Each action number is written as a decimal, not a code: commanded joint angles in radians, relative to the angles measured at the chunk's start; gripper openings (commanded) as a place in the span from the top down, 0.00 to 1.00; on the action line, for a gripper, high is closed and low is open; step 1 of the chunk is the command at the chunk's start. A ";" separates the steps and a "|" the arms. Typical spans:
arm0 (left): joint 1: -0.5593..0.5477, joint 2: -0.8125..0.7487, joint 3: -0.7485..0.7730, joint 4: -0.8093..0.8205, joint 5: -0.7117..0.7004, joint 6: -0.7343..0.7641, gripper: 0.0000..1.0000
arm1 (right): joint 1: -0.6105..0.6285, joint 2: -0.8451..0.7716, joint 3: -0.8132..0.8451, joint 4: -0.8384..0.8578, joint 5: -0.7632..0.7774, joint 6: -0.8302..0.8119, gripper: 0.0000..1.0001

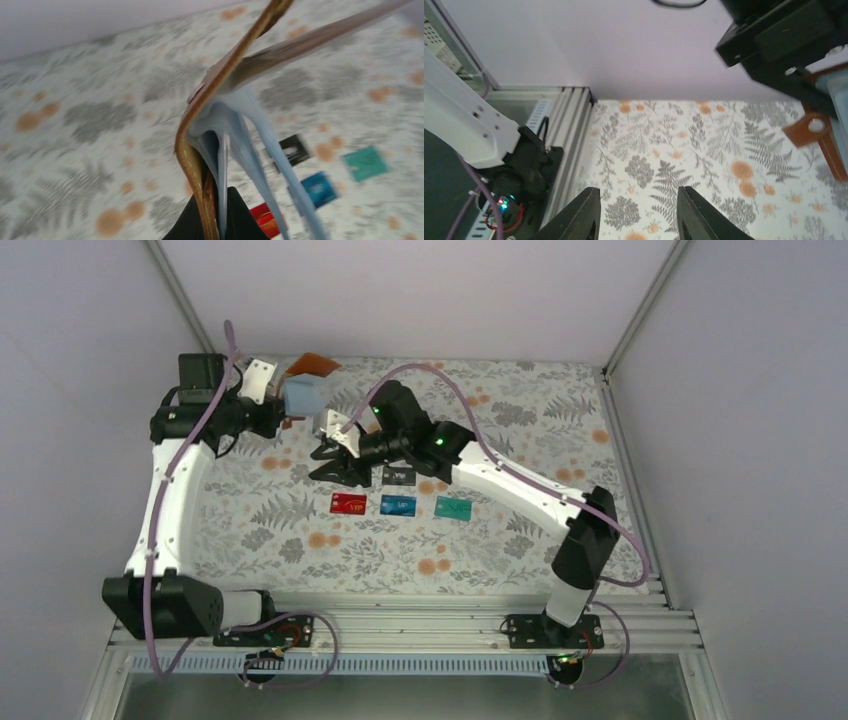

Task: Take the credit cards out of the card holder

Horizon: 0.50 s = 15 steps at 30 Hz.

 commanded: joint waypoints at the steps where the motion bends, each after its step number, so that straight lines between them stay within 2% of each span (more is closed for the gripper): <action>1: -0.004 0.122 0.024 -0.018 -0.500 0.017 0.98 | 0.006 0.019 -0.012 0.083 0.063 0.051 0.59; 3: -0.046 0.144 -0.037 0.037 -0.853 0.092 0.98 | 0.006 0.021 -0.034 0.109 0.066 0.073 0.58; 4: -0.050 0.135 -0.055 0.060 -0.908 0.117 0.98 | 0.007 0.024 -0.048 0.128 0.065 0.083 0.58; 8: -0.047 0.168 0.047 -0.064 -0.714 0.102 0.98 | 0.007 0.046 -0.108 0.245 -0.051 0.146 0.59; 12: -0.063 0.253 0.093 -0.138 -0.777 0.101 0.98 | 0.018 0.063 -0.143 0.369 -0.066 0.197 0.59; 15: -0.072 0.275 0.124 -0.190 -0.705 0.097 0.98 | 0.038 0.086 -0.154 0.446 -0.034 0.227 0.60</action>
